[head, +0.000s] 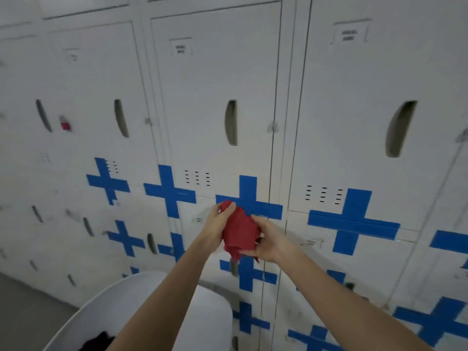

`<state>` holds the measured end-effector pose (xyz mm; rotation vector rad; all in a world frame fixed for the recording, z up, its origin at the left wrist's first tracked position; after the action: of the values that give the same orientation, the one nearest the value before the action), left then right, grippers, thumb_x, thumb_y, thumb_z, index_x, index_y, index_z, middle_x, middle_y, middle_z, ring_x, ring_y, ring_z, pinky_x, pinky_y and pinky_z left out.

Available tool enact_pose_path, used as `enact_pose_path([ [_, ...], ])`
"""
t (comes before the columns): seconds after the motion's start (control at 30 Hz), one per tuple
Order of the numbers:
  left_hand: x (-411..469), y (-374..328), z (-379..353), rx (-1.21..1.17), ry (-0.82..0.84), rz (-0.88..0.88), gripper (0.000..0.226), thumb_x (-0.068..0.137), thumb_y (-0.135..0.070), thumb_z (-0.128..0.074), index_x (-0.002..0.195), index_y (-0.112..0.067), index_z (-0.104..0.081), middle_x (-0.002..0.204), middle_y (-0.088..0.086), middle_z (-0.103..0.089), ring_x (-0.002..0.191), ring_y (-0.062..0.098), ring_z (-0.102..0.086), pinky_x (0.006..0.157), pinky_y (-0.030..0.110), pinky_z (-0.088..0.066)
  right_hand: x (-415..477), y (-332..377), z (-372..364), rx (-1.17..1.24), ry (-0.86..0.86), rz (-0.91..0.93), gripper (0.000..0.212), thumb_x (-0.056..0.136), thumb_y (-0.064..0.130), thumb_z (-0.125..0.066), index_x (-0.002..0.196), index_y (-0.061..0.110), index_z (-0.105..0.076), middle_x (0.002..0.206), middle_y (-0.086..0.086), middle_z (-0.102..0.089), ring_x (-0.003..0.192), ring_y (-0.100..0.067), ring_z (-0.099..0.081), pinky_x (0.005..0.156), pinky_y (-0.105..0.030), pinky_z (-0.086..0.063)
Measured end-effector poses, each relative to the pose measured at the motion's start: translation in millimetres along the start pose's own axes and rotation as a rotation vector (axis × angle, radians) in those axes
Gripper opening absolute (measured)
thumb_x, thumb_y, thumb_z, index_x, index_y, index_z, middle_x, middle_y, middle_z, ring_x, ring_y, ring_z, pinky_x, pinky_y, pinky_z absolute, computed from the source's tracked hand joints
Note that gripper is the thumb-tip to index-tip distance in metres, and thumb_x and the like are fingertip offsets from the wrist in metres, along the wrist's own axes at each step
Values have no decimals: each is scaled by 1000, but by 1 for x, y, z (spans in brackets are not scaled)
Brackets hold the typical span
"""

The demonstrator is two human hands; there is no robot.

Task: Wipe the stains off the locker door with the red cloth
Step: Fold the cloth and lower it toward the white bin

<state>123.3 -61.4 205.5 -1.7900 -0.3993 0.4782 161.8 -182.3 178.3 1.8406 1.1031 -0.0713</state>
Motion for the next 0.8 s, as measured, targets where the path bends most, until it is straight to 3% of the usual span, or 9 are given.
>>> enact_pose_path([
  [0.07, 2, 19, 43, 90, -94, 44, 24, 95, -28, -56, 116, -18, -50, 106, 5, -60, 94, 21, -58, 73, 34, -52, 25, -35, -10, -22, -5, -22, 24, 88, 21, -63, 106, 8, -57, 103, -17, -61, 98, -35, -60, 87, -53, -50],
  [0.17, 4, 57, 101, 309, -233, 87, 19, 95, -22, -53, 112, -15, -54, 106, 6, -57, 94, 21, -54, 78, 33, -44, 59, -91, -13, -69, -43, -50, 19, 87, 9, -60, 106, 6, -61, 98, -17, -65, 91, -32, -61, 74, -43, -51],
  [0.27, 4, 101, 143, 373, -316, 97, 5, 90, -17, -58, 86, -18, -56, 93, 3, -58, 94, 22, -53, 85, 35, -43, 81, -145, -6, -81, -78, -70, 23, 89, -2, -50, 110, 2, -58, 99, -17, -65, 83, -30, -60, 71, -42, -49],
  [0.33, 3, 134, 163, 383, -347, 121, 14, 90, -16, -59, 77, -20, -53, 93, 7, -59, 93, 24, -54, 88, 37, -44, 95, -178, 2, -103, -87, -84, 29, 89, -7, -42, 111, 4, -57, 97, -14, -64, 81, -29, -59, 67, -38, -51],
  [0.47, 0, 179, 191, 450, -370, 169, 10, 90, -18, -56, 96, -10, -55, 99, 8, -59, 92, 23, -54, 82, 33, -42, 127, -231, 16, -146, -100, -135, 42, 86, -12, -38, 115, 8, -60, 106, -15, -64, 91, -31, -59, 64, -39, -51],
  [0.6, -4, 200, 209, 509, -393, 172, 12, 91, -17, -53, 100, -10, -53, 99, 7, -58, 92, 22, -53, 82, 32, -42, 147, -264, 20, -150, -98, -156, 36, 86, -12, -38, 104, 5, -65, 91, -15, -63, 83, -30, -58, 74, -43, -53],
  [0.67, -7, 207, 216, 531, -401, 165, 9, 91, -14, -53, 100, -11, -53, 99, 6, -59, 93, 23, -54, 81, 31, -42, 153, -269, 23, -377, -119, -87, 34, 86, -8, -42, 103, 6, -67, 102, -15, -65, 93, -30, -60, 88, -42, -50],
  [0.73, -7, 214, 218, 586, -379, 164, 10, 90, -11, -53, 98, -16, -56, 104, 7, -61, 100, 27, -57, 84, 32, -44, 158, -264, 28, -744, -192, 88, 32, 87, 0, -48, 106, 12, -70, 114, -11, -63, 100, -26, -60, 88, -32, -50],
  [0.8, -7, 226, 218, 692, -366, 195, 13, 90, -17, -52, 97, -25, -58, 113, 11, -57, 109, 31, -54, 97, 39, -43, 153, -252, 32, -967, -341, 264, 30, 88, 5, -51, 108, 20, -67, 124, -5, -45, 110, -22, -50, 96, -28, -45],
])
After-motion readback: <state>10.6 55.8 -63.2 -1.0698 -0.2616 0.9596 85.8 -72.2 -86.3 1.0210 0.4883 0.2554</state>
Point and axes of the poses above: each hand's wrist, its own x-axis towards the middle knuckle, its own z-axis out of the back of the hand, y = z × x, the point moved 6 cm from there along x, towards the middle knuckle
